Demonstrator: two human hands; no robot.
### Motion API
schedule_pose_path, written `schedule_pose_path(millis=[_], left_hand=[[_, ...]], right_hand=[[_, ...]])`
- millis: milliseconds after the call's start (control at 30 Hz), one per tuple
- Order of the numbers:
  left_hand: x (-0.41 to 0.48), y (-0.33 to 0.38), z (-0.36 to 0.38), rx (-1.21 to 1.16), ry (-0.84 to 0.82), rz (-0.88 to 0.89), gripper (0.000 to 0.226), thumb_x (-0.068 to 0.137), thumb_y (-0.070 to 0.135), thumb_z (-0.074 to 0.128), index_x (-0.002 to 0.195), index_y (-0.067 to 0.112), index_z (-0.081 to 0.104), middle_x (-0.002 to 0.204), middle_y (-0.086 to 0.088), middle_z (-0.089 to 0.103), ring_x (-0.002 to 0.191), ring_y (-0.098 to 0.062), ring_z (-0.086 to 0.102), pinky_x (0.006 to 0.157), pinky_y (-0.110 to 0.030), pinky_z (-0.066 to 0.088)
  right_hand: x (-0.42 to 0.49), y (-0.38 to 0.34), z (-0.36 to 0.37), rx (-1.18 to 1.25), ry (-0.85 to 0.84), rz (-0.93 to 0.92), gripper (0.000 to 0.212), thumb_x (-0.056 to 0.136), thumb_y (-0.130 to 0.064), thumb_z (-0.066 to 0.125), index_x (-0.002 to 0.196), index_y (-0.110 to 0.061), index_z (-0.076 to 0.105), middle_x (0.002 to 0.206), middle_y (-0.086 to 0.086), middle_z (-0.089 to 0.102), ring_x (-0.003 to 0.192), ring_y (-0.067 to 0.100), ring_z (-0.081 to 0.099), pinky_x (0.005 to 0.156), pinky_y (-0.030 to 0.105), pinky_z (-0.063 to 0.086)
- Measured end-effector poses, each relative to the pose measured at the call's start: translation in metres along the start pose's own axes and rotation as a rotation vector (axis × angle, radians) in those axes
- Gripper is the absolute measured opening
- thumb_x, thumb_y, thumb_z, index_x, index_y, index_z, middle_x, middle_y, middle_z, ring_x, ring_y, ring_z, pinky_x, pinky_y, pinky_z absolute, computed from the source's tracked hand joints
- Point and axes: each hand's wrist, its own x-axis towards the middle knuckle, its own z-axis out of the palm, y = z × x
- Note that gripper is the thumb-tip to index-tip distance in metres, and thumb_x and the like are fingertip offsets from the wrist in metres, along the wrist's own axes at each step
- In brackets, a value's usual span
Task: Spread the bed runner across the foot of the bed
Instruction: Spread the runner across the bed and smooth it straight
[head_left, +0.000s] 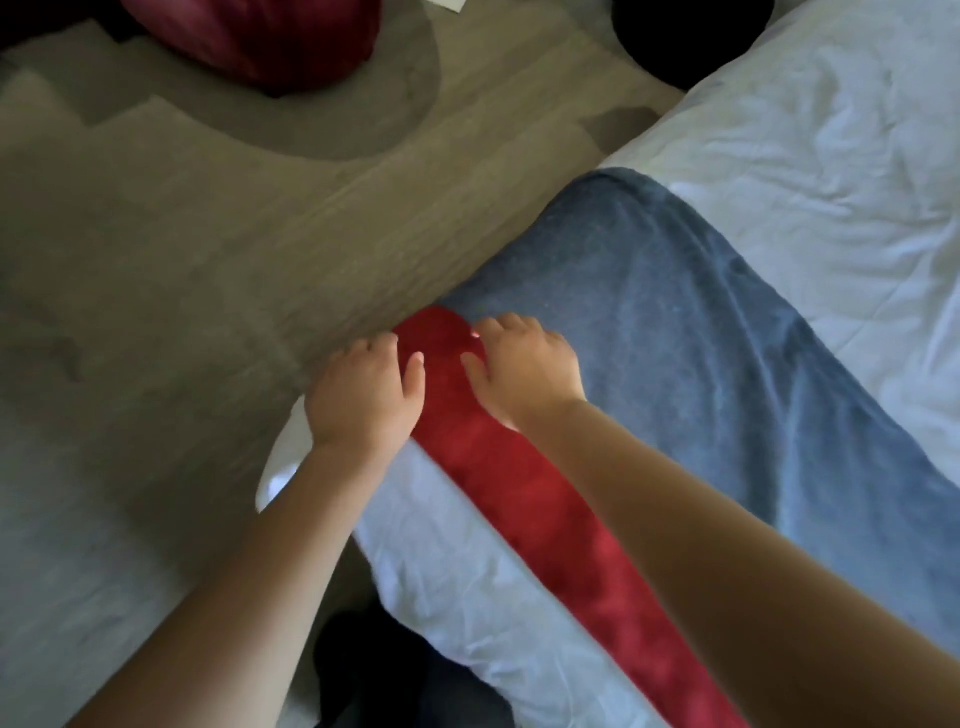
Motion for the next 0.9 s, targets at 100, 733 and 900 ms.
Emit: schedule_pose_path(millis=[100,733,900], left_hand=[[-0.029,-0.020,0.008,-0.010,-0.034,-0.008,0.036,0.093,0.037,0.047,0.107,0.006,0.062,0.098,-0.018,0.065,0.088,-0.040,0.061,0.070,-0.044,0.049],[-0.035,-0.028,0.001,-0.574,0.016,-0.371,0.027,0.083,0.003,0.062,0.108,0.012,0.057,0.073,0.015,0.048,0.071,-0.005,0.048,0.063,-0.015,0.028],[-0.039,-0.020,0.008,-0.604,0.046,-0.515,0.028,0.085,0.008,0.059,0.112,0.006,0.057,0.079,0.007,0.053,0.086,-0.020,0.059,0.070,-0.022,0.033]], right_hand=[[-0.034,-0.026,0.017,-0.020,-0.018,-0.052,0.040,0.090,-0.044,0.049,0.118,-0.017,0.058,0.114,0.004,0.058,0.110,0.026,0.053,0.086,0.038,0.043],[-0.058,-0.064,0.035,0.277,-0.212,0.076,0.011,0.089,-0.024,0.058,0.093,-0.015,0.062,0.094,0.003,0.065,0.090,0.026,0.060,0.074,0.033,0.049],[-0.050,-0.052,0.044,0.359,-0.310,0.048,0.011,0.085,-0.034,0.060,0.083,-0.025,0.064,0.086,-0.006,0.066,0.088,0.017,0.063,0.072,0.030,0.050]])
